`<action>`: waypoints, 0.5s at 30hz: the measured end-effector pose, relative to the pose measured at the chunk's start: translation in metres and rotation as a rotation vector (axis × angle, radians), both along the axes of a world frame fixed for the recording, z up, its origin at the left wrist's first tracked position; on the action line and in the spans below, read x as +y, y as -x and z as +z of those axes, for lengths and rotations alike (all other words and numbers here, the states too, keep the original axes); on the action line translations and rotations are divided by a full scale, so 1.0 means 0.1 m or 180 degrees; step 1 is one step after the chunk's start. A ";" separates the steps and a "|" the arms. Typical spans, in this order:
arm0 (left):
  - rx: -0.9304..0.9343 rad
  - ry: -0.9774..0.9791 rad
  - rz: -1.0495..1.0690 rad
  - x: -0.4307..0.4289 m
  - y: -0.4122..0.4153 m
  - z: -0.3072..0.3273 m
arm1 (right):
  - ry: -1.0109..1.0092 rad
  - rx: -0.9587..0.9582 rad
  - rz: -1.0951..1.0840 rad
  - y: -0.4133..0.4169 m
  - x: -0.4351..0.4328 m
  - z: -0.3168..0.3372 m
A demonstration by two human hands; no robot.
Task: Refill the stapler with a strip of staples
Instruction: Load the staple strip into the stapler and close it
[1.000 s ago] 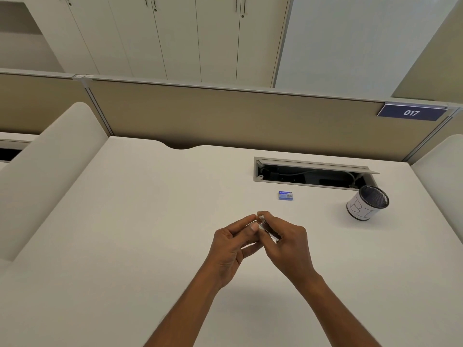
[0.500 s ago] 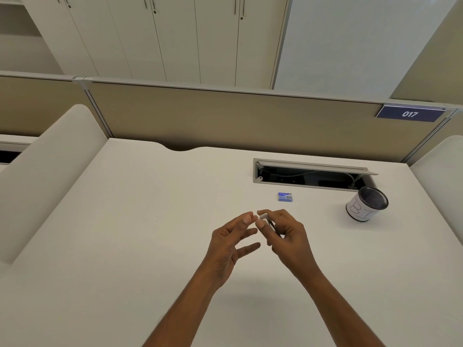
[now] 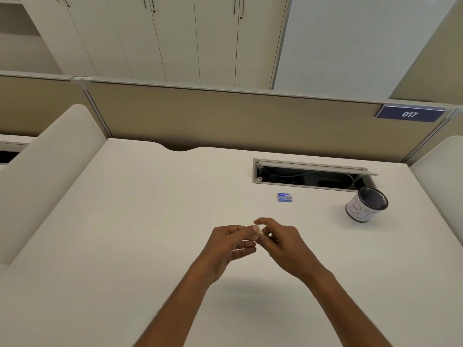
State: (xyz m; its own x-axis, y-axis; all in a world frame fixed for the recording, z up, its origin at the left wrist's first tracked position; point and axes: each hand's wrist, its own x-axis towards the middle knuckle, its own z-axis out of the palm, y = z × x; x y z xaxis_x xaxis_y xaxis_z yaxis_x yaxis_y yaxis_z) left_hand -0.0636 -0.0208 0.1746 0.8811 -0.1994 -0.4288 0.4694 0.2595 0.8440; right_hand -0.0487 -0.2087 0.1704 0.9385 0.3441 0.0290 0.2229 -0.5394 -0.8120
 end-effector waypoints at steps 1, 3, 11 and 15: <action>0.0041 -0.0062 0.0038 0.00 -0.01 -0.01 | 0.0127 -0.0062 0.0032 0.01 0.01 -0.01; 0.0093 -0.0227 0.0180 -0.03 -0.02 -0.01 | 0.0292 -0.0200 0.0080 0.05 0.05 -0.02; 0.0275 -0.0848 0.0638 -0.14 -0.04 -0.02 | 0.0904 -0.1284 -0.0121 0.14 0.19 -0.10; 0.0305 -0.0917 0.0734 -0.14 -0.06 -0.03 | 0.0900 -0.1412 -0.0204 0.12 0.19 -0.13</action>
State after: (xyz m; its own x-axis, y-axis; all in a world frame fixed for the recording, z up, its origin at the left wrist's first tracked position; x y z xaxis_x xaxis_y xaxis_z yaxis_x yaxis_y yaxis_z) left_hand -0.0579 -0.0351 0.1712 0.8421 0.1400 -0.5209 0.5067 0.1259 0.8529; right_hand -0.0603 -0.1892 0.1571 0.8765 0.3385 0.3424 0.4715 -0.7476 -0.4678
